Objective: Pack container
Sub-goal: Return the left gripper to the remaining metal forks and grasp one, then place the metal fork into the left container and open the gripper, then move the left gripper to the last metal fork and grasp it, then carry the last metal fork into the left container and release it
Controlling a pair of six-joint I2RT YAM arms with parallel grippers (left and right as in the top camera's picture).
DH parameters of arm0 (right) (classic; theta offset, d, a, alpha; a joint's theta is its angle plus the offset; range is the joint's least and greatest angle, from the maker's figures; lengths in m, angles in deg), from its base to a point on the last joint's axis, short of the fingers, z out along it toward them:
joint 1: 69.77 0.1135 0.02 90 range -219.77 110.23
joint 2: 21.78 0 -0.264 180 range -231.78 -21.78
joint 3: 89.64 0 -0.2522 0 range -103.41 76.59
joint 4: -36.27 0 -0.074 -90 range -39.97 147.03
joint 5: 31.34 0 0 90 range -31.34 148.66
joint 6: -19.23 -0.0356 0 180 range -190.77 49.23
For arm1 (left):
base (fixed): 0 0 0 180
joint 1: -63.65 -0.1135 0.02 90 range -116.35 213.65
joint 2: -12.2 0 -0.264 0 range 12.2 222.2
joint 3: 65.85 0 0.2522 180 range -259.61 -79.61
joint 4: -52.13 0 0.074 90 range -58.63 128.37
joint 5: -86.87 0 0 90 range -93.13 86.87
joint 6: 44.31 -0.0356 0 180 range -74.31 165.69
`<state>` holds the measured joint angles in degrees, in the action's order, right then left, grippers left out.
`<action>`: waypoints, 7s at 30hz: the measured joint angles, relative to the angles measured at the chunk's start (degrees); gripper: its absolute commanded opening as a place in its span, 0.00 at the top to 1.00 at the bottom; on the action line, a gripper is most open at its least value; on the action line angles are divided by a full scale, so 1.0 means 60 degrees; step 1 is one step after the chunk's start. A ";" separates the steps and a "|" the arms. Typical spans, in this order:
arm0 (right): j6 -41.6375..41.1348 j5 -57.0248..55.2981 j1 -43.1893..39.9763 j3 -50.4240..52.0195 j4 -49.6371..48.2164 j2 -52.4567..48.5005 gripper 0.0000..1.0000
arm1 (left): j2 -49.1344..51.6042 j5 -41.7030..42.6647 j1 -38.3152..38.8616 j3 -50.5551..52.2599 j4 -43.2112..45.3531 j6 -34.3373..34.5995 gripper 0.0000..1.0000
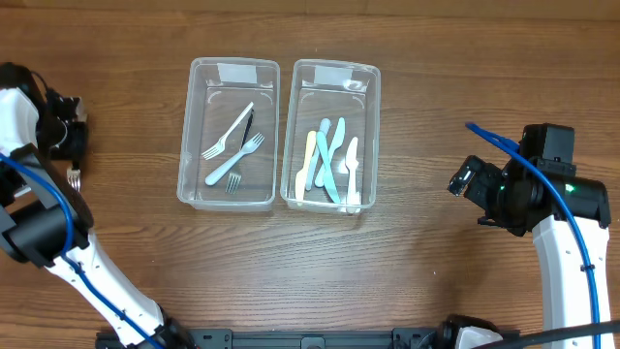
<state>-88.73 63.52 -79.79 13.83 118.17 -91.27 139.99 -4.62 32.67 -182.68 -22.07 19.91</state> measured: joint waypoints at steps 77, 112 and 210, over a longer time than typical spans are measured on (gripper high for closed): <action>0.0000 0.0004 0.0000 0.0000 0.0291 0.0000 0.00 | -0.0029 0.1559 -0.1355 -0.0022 0.1770 -0.4965 0.00; 0.0004 -0.0146 0.0000 0.0000 0.0488 0.0000 0.00 | 0.0732 0.2532 -0.1606 -0.0160 0.0211 -0.3679 0.00; 0.0000 -0.0109 0.0000 0.0000 0.0361 0.0000 0.00 | -0.1504 0.0353 0.7384 0.1610 -0.0007 0.5574 0.42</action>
<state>-88.73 62.87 -79.79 13.83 120.33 -91.27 130.96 -2.50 76.97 -173.02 -22.12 53.35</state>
